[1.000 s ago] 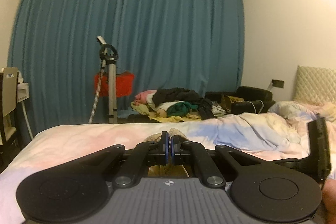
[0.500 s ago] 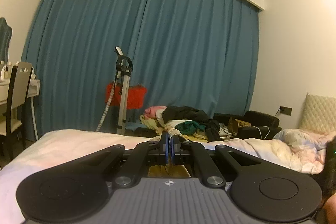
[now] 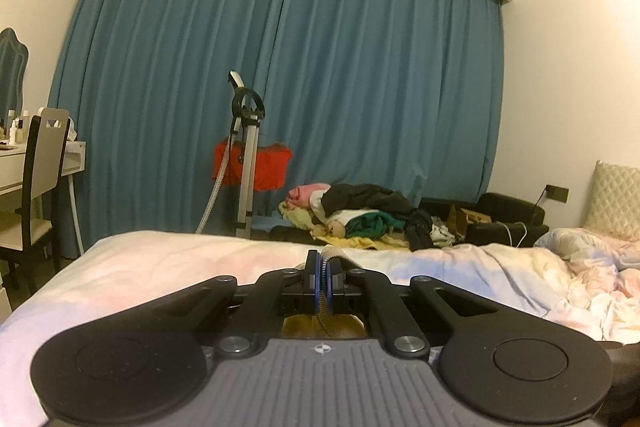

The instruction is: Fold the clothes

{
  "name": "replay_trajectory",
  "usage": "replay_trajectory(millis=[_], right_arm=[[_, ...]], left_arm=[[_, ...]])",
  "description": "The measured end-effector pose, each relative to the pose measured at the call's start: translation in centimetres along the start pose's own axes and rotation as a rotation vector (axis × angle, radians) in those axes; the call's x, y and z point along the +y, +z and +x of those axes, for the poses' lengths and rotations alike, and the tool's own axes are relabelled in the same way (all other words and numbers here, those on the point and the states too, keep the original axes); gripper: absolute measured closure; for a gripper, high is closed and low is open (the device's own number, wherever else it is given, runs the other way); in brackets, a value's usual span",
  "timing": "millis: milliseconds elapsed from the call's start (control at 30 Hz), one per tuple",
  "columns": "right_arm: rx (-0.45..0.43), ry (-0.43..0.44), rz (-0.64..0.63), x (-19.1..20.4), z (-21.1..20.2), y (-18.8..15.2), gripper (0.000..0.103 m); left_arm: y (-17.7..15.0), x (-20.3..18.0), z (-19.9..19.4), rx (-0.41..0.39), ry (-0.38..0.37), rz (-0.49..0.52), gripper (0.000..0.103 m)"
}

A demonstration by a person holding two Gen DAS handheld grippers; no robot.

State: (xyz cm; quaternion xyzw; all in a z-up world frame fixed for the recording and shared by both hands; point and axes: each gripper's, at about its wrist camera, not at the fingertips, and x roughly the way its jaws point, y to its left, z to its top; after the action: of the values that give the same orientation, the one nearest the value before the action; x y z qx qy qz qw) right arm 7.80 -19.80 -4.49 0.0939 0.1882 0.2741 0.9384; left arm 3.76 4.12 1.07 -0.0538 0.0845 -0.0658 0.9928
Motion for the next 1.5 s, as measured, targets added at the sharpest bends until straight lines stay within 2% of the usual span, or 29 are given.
replay_trajectory(millis=[67, 167, 333, 467, 567, 633, 700, 767, 833, 900, 967, 1067, 1100, 1200, 1233, 1267, 1333, 1400, 1433, 1500], right_arm=[[0.0, 0.015, -0.039, 1.0, 1.0, -0.1, 0.029], [-0.002, -0.018, -0.037, 1.2, 2.3, -0.2, 0.029], [-0.039, -0.092, 0.096, -1.4, 2.0, -0.1, 0.029], [-0.069, -0.058, 0.265, -4.1, 0.8, -0.2, 0.027], [-0.059, -0.081, 0.302, -4.5, 0.5, -0.3, 0.027], [-0.02, -0.099, 0.274, -4.5, 1.4, -0.5, 0.027], [0.066, -0.139, 0.217, -4.1, 2.8, -0.9, 0.029], [0.19, -0.226, 0.135, -3.4, 4.2, -1.7, 0.029], [0.27, -0.29, 0.109, -3.6, 4.7, -2.6, 0.03], [0.277, -0.33, 0.159, -4.6, 4.0, -2.7, 0.03], [0.218, -0.373, 0.195, -5.3, 2.4, -2.0, 0.025], [0.003, -0.498, 0.179, -5.2, -1.2, -0.3, 0.022], [-0.066, -0.534, 0.147, -4.8, -2.2, 0.0, 0.016], [-0.273, -0.635, 0.041, -3.3, -5.2, 0.9, 0.016], [-0.276, -0.654, -0.002, -2.7, -5.2, 1.0, 0.015], [-0.271, -0.671, -0.046, -2.1, -5.1, 1.0, 0.015], [-0.149, -0.645, -0.065, -2.3, -3.9, 0.7, 0.017], [-0.005, -0.573, 0.023, -4.0, -2.3, -0.2, 0.017], [0.048, -0.578, 0.07, -4.9, -1.6, -0.8, 0.017], [0.053, -0.617, 0.111, -5.7, -1.7, -1.2, 0.017]], left_arm=[[-0.2, -0.1, -0.1, 0.009, -0.016, -0.013, 0.1], [-0.7, -0.5, -0.4, 0.009, -0.039, 0.012, 0.1], [-1.3, -1.3, 0.1, 0.025, -0.067, 0.028, 0.1], [-1.5, -1.6, -0.1, 0.025, -0.08, 0.027, 0.1], [-1.6, -1.7, -0.3, 0.017, -0.091, 0.033, 0.1], [-1.6, -1.9, -0.4, 0.011, -0.098, 0.037, 0.1], [-1.6, -2.0, -0.5, 0.001, -0.091, 0.041, 0.1], [-1.5, -1.8, -0.6, -0.009, -0.079, 0.036, 0.1], [-1.4, -1.5, -0.7, -0.013, -0.064, 0.018, 0.1], [-1.2, -1.2, -0.7, -0.008, -0.056, 0.003, 0.1], [-1.1, -0.9, -0.9, -0.012, -0.05, -0.008, 0.1], [-0.9, -0.6, -1.5, -0.02, -0.045, -0.03, 0.1], [-0.8, -0.4, -1.8, -0.016, -0.049, -0.044, 0.1], [-1.2, -0.3, -3.2, 0.014, -0.077, -0.099, 0.1], [-1.4, -0.3, -3.8, 0.018, -0.071, -0.105, 0.1], [-1.5, -0.3, -4.3, 0.016, -0.059, -0.11, 0.1], [-1.8, -0.2, -5.4, 0.013, -0.035, -0.126, 0.1], [-1.9, 0.7, -5.7, 0.026, -0.007, -0.168, 0.1], [-2.0, 1.1, -5.8, 0.034, 0.011, -0.187, 0.1], [-2.3, 1.7, -5.5, 0.065, 0.038, -0.2, 0.1]])
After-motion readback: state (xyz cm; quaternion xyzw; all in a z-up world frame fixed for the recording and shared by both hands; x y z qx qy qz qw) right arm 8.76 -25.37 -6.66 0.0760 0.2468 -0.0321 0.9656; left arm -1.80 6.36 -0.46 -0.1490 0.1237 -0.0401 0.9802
